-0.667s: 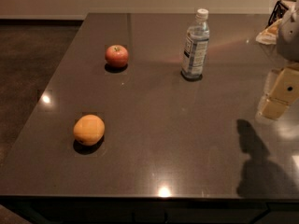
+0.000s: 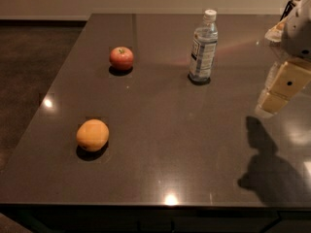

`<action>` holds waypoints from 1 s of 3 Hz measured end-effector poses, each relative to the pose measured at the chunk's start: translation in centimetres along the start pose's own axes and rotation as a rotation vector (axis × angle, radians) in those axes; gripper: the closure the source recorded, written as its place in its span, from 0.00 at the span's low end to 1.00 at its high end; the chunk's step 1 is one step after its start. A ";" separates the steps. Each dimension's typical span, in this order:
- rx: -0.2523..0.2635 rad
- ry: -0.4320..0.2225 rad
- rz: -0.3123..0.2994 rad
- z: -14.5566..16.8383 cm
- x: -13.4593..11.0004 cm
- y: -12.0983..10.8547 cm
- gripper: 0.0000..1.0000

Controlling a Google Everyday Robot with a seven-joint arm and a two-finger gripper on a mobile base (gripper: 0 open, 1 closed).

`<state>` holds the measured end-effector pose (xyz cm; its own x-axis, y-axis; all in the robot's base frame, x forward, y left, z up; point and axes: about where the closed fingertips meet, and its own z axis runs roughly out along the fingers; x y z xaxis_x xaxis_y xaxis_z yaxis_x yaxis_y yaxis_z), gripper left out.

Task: Knock blue plastic bottle over

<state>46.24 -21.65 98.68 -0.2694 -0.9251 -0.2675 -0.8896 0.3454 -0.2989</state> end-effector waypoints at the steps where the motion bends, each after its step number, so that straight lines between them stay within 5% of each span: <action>1: 0.048 -0.029 0.098 2.0 -0.9 -3.8 0.00; 3: 0.152 -0.127 0.341 6.7 -2.5 -11.1 0.00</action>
Offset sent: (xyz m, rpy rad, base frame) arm 0.1516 -0.0108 -0.0191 0.1995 -0.1654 -0.3693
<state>59.29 -22.08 96.52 -0.4840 -0.7294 -0.4834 -0.6893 0.6581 -0.3029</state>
